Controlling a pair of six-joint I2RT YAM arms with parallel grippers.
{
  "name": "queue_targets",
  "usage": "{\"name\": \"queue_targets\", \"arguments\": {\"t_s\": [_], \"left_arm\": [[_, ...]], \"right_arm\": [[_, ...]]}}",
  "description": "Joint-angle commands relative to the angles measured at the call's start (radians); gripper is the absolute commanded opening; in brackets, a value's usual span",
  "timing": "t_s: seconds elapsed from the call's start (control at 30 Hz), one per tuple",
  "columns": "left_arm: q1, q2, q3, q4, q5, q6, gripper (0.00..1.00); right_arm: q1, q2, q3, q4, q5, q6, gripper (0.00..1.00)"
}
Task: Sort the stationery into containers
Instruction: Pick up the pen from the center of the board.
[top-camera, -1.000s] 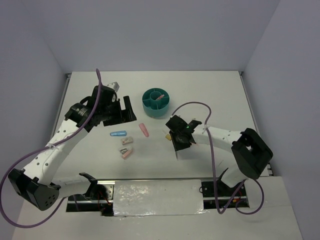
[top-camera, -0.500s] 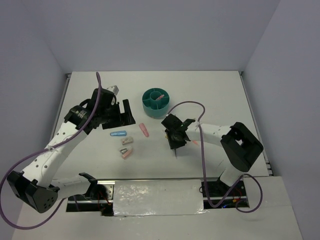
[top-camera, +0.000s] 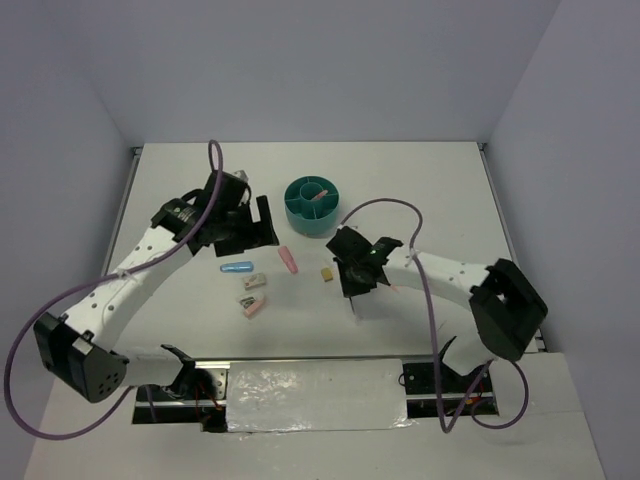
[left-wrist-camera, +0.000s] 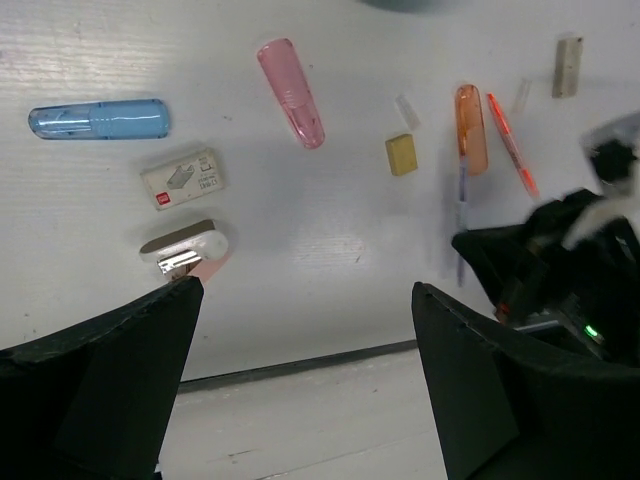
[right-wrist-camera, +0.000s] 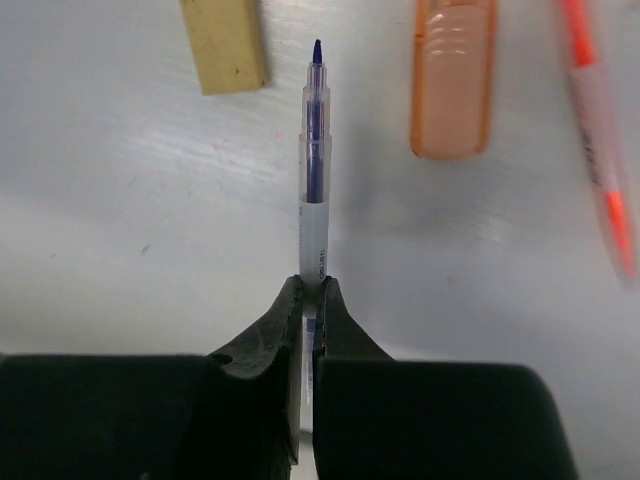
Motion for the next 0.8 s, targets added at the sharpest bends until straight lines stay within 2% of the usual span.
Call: {"name": "queue_targets", "arguments": {"t_s": [0.0, 0.23, 0.33, 0.43, 0.5, 0.57, 0.77], "left_arm": [[-0.083, 0.081, 0.102, 0.028, -0.077, -0.086, 0.98], [-0.179, 0.393, 0.244, 0.059, -0.163, -0.229, 0.92], [-0.209, 0.505, 0.311, 0.027, -0.227, -0.303, 0.81], [-0.237, 0.599, 0.354, 0.031, -0.252, -0.366, 0.78], [-0.257, 0.659, 0.385, 0.047, -0.273, -0.399, 0.68], [-0.274, 0.696, 0.422, 0.042, -0.296, -0.441, 0.62], [-0.294, 0.863, 0.523, 0.007, -0.322, -0.485, 0.6]], "right_arm": [[0.006, -0.169, 0.106, -0.155, 0.089, 0.039, 0.0], [-0.031, -0.385, 0.204, -0.419, 0.199, 0.074, 0.0], [-0.045, -0.491, 0.2, -0.499, 0.21, 0.088, 0.0], [-0.05, -0.58, 0.194, -0.539, 0.212, 0.094, 0.0], [-0.05, -0.634, 0.174, -0.547, 0.203, 0.086, 0.0], [-0.05, -0.674, 0.14, -0.547, 0.195, 0.08, 0.0], [-0.051, -0.755, 0.093, -0.541, 0.147, 0.057, 0.0]]}}
